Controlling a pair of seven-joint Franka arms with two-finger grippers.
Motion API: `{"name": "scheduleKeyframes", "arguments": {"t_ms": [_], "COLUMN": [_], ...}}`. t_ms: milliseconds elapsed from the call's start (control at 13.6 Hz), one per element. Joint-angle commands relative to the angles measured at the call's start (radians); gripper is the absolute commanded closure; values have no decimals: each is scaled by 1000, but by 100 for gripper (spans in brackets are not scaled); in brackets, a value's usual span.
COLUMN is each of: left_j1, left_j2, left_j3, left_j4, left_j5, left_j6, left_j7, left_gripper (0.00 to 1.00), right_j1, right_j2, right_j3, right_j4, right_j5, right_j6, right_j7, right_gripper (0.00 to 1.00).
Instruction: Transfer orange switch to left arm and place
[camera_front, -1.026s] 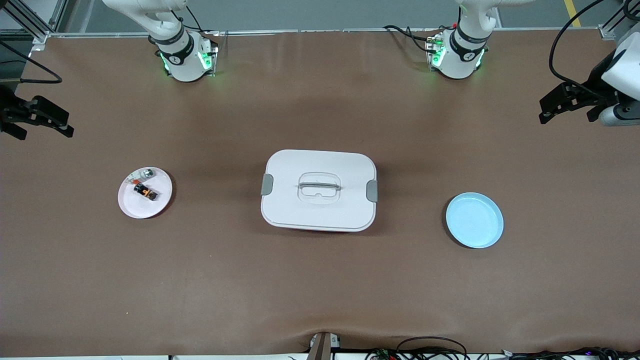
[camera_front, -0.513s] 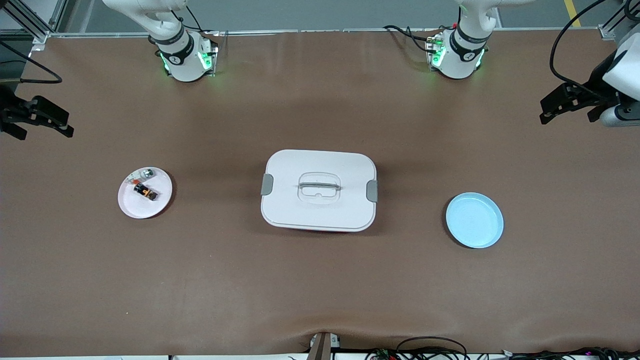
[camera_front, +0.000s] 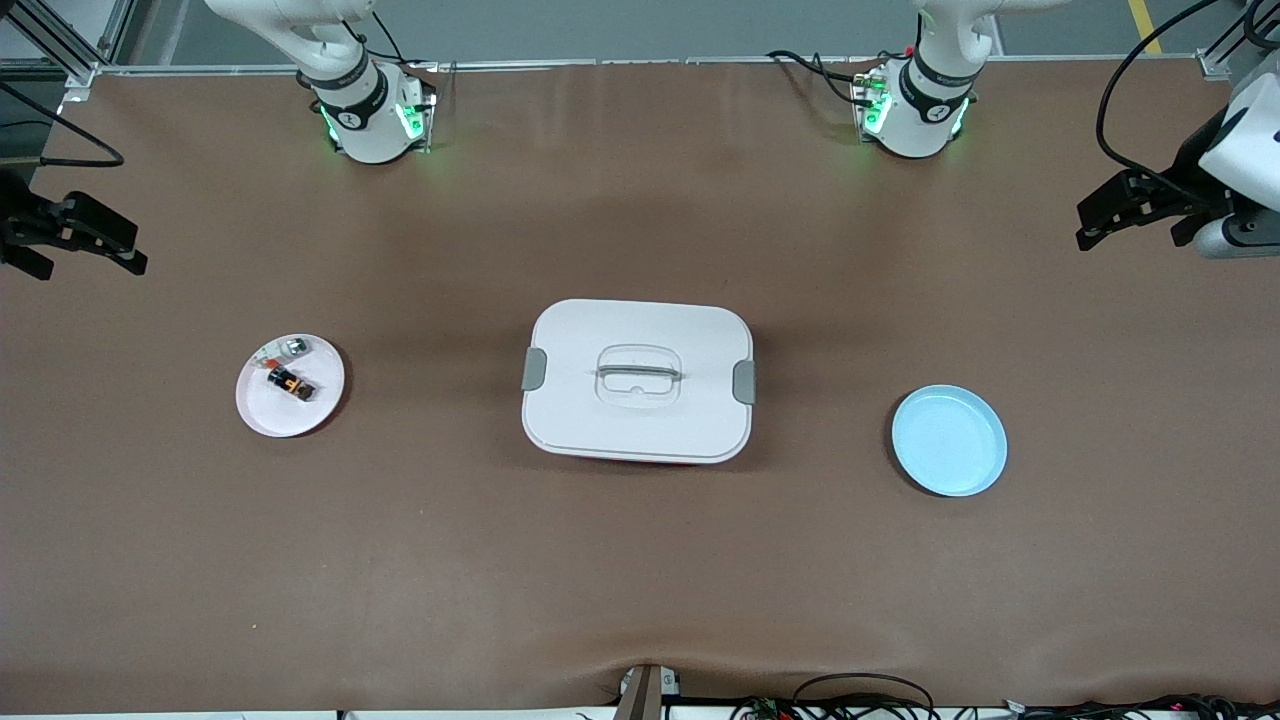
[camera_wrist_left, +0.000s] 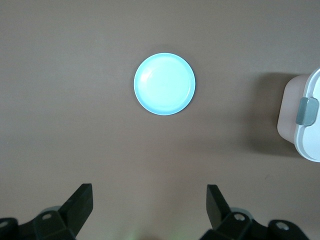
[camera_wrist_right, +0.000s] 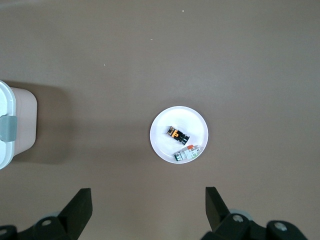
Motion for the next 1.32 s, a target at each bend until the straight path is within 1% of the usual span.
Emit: {"name": "scheduleKeyframes", "arguments": {"t_ms": [0,293,440,660,733,880,1100,1246], "left_j1": [7,8,5,5,5,5,5,4], "left_j2": [-7,-10,-7,-4,-4,-2,-2,4], "left_j3": [-1,0,-1,-3,-3,-5,-5,-5], "left_j4": [9,13,10,10,10,10,10,10], "left_j5": [-11,-8,-5,-3,-3,-5,-5,-5], "left_j6": [16,16,16,18,18,19,19,19], "left_j7": [2,9,9,9,9,9,17,17], "left_gripper": [0,0,0,0,0,0,0,0], "right_j1": [-8,-11,-10,-22,-33,-38,-38,-38], "right_j2": [10,8,8,14,17,17,10,10], "right_j3": [8,6,6,6,6,6,6,6], "right_j4": [26,20,21,3,-20,-72,-201,-276], "right_j5": [-4,-4,-6,-9,-9,-45,-55,-55], "right_j6": [-17,-22,-63,-71,-60,-27,87,151], "right_j7": [-3,-2,6,8,11,58,122,199], "right_gripper": [0,0,0,0,0,0,0,0]}}
